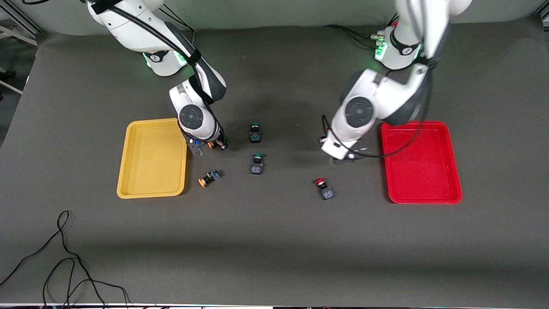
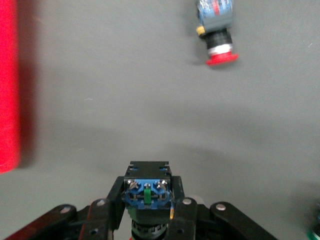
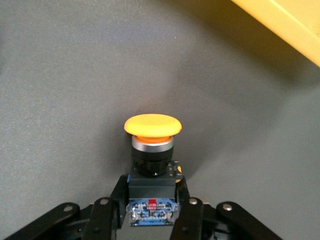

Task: Place red and yellow buttons in trays
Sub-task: 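Carry the red button into the red tray while the right gripper carries yellow, then release the red button in the red tray while the right gripper releases yellow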

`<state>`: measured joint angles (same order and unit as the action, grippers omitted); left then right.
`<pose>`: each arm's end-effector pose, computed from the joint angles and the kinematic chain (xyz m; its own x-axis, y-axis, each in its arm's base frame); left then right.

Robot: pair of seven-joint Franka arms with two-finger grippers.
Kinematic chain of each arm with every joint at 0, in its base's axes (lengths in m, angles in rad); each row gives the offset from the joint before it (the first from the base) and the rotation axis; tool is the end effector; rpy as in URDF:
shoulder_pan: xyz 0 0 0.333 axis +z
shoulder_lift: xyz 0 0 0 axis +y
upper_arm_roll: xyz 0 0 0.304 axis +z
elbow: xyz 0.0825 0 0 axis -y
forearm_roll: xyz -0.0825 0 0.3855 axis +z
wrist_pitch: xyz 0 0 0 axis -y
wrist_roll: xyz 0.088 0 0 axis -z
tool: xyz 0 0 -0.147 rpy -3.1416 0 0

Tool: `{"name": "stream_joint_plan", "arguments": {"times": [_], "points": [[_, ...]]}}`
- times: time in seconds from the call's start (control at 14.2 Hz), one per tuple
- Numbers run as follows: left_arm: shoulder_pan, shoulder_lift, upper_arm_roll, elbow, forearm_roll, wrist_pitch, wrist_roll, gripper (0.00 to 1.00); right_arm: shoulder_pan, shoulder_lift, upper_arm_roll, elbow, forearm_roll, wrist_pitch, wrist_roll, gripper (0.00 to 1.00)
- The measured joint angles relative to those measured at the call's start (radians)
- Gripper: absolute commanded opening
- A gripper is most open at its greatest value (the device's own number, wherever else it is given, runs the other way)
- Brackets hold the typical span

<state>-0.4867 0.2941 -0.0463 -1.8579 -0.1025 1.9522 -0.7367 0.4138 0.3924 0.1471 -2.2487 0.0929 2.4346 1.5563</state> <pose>0.5048 -0.3093 0.2966 0.9441 0.2500 -0.2148 0.2425 -0.9682 -0.0613 0.4245 0.2771 0.1243 0.4614 -0.8811 -0.1035 -0.8570 -0.4728 0.2050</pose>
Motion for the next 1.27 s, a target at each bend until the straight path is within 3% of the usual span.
{"name": "stream_joint_plan", "arguments": {"times": [0.21,0.35,0.56,0.85,0.92,0.99,1.06,1.27], "points": [[0.145,-0.047,0.01,0.133,0.022,-0.256,0.223,0.0,-0.003,-0.047,-0.012,0.029,0.0,-0.071,-0.005,0.13],[0.279,-0.048,0.018,0.13,0.088,-0.278,0.416,0.0,-0.015,-0.14,-0.055,0.068,0.0,-0.192,-0.058,0.13],[0.439,-0.017,0.021,-0.004,0.128,-0.121,0.57,0.0,-0.034,-0.298,-0.186,0.075,0.0,-0.305,-0.221,0.13],[0.467,0.01,0.013,-0.275,0.13,0.149,0.592,0.0,-0.042,-0.356,-0.355,0.021,0.0,-0.343,-0.449,0.14],[0.467,0.01,0.011,-0.323,0.13,0.209,0.592,0.06,-0.043,-0.353,-0.386,-0.014,0.0,-0.328,-0.491,0.14],[0.467,0.01,0.01,-0.36,0.13,0.254,0.592,0.57,-0.043,-0.347,-0.409,-0.063,0.0,-0.288,-0.526,0.14],[0.467,0.01,0.01,-0.383,0.131,0.277,0.592,0.98,-0.043,-0.339,-0.421,-0.117,0.0,-0.233,-0.552,0.15],[0.467,0.001,0.01,-0.397,0.131,0.266,0.592,0.99,-0.043,-0.289,-0.432,-0.24,0.0,-0.081,-0.587,0.22]]}}
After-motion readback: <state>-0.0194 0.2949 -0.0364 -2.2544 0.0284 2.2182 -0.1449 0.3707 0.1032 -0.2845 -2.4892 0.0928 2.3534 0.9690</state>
